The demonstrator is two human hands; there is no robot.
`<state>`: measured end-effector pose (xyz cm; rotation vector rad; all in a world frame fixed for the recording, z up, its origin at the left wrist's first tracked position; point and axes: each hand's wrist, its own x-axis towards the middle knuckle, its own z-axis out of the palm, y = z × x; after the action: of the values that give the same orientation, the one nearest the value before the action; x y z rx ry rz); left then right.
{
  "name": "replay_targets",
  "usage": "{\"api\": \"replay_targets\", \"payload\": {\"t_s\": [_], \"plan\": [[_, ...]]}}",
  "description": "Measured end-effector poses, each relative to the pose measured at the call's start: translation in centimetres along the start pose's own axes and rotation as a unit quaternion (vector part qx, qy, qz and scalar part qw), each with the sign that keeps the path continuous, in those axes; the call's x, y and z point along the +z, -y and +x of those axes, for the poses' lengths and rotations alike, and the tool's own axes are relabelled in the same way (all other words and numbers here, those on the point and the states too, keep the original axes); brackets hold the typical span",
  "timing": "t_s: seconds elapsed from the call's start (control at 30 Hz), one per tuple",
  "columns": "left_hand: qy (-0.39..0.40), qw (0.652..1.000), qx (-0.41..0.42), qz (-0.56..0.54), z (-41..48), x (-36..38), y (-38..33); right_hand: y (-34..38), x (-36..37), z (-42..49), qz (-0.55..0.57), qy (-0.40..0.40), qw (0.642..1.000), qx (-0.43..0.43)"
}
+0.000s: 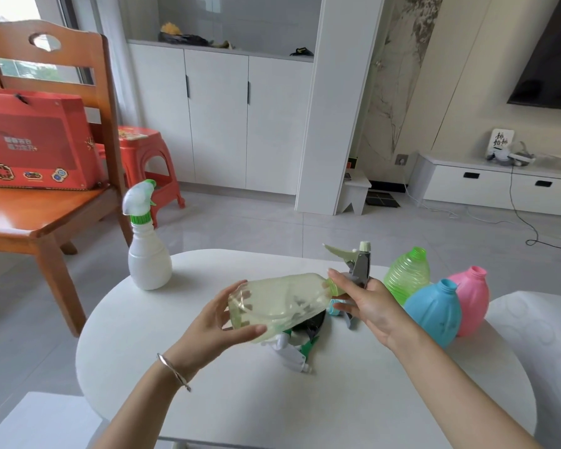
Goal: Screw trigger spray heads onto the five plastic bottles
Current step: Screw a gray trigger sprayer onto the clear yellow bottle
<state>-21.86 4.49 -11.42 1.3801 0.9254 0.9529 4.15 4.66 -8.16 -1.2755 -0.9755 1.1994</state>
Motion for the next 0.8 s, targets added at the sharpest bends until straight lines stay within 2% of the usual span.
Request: {"api": "replay_targets", "payload": {"t_s": [0.13, 0.23, 0.33, 0.4, 0.5, 0.57, 0.67, 0.8], "plan": [[-0.009, 0.999, -0.009, -0.040, 0.2, -0.2, 0.3, 0.5, 0.2, -0.3, 0.018, 0.006, 1.000, -0.022], [-0.004, 0.990, -0.086, -0.116, 0.3, -0.1, 0.5, 0.7, 0.4, -0.6, 0.037, 0.054, 0.997, -0.038], [0.014, 0.979, -0.153, -0.133, 0.3, 0.4, 0.2, 0.8, 1.3, -0.8, 0.046, 0.093, 0.993, -0.055], [-0.011, 0.989, -0.119, -0.085, 0.1, 0.9, -0.1, 1.0, 1.7, -1.0, 0.047, 0.088, 0.993, -0.069], [-0.071, 0.997, -0.002, 0.039, 0.0, 0.7, -0.8, 1.4, 1.9, -1.0, 0.049, 0.070, 0.992, -0.088], [-0.048, 0.994, 0.031, 0.094, -0.2, 0.6, -1.1, 1.6, 2.1, -1.0, 0.044, 0.073, 0.992, -0.096], [0.005, 0.995, 0.031, 0.089, -0.5, 1.2, -1.0, 2.0, 2.6, -1.2, 0.036, 0.099, 0.989, -0.100], [-0.024, 0.997, 0.048, 0.052, -0.5, 1.8, -0.8, 2.8, 3.8, -1.1, 0.037, 0.091, 0.988, -0.115]]}}
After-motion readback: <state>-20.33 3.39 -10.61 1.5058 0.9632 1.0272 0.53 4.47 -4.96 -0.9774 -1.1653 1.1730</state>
